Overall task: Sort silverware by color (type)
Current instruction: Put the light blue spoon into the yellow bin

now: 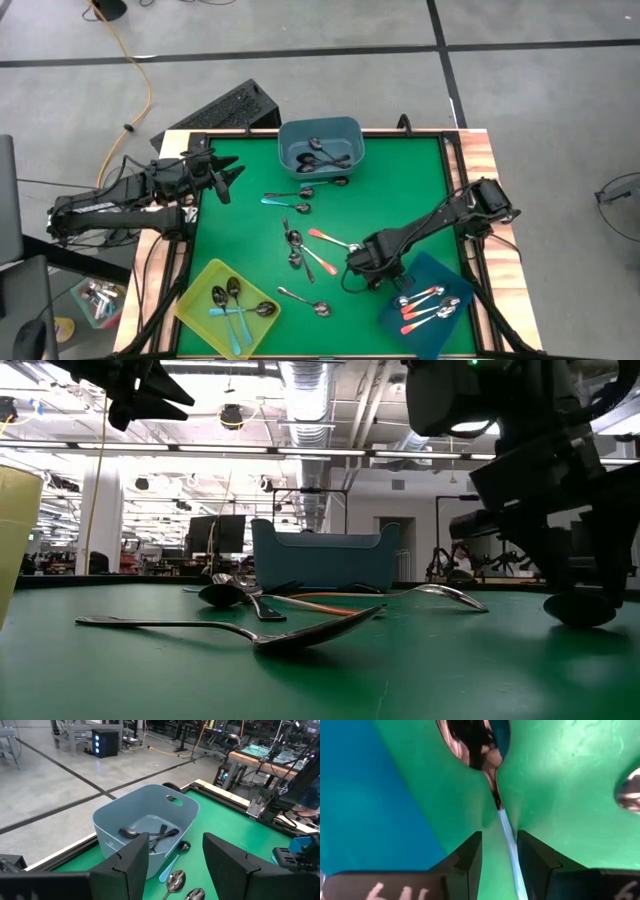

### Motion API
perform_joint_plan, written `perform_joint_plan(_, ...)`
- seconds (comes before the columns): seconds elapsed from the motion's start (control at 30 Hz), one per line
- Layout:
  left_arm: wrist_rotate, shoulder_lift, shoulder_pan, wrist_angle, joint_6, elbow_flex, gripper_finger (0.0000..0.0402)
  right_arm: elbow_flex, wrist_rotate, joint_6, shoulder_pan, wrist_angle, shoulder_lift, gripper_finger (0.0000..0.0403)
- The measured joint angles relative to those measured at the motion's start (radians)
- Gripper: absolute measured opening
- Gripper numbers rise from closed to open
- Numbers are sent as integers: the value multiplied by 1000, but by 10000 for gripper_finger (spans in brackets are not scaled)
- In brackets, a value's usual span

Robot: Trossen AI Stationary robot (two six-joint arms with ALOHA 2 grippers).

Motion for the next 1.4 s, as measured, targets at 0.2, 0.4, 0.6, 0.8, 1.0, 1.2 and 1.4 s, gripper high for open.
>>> perform_joint_plan(0.2,-5,0,0,0,-7,0,170,-34,32,49,7,60,-3,130)
perform_joint_plan(0.4,-30,0,0,0,-10,0,170,-41,75,64,3,78,-4,99)
perform_joint_plan(0.6,-41,0,0,0,-10,0,170,-41,65,74,-27,77,-4,39)
perform_joint_plan(0.8,-44,0,0,0,-10,0,170,-41,24,79,-45,77,-4,10)
perform_joint_plan(1.0,-44,0,0,0,-10,0,170,-24,0,121,-58,69,0,6)
perform_joint_plan(1.2,-40,0,0,0,-10,0,170,22,21,196,-81,82,3,5)
perform_joint_plan(1.4,-4,0,0,0,-10,0,170,91,37,283,-102,84,3,1)
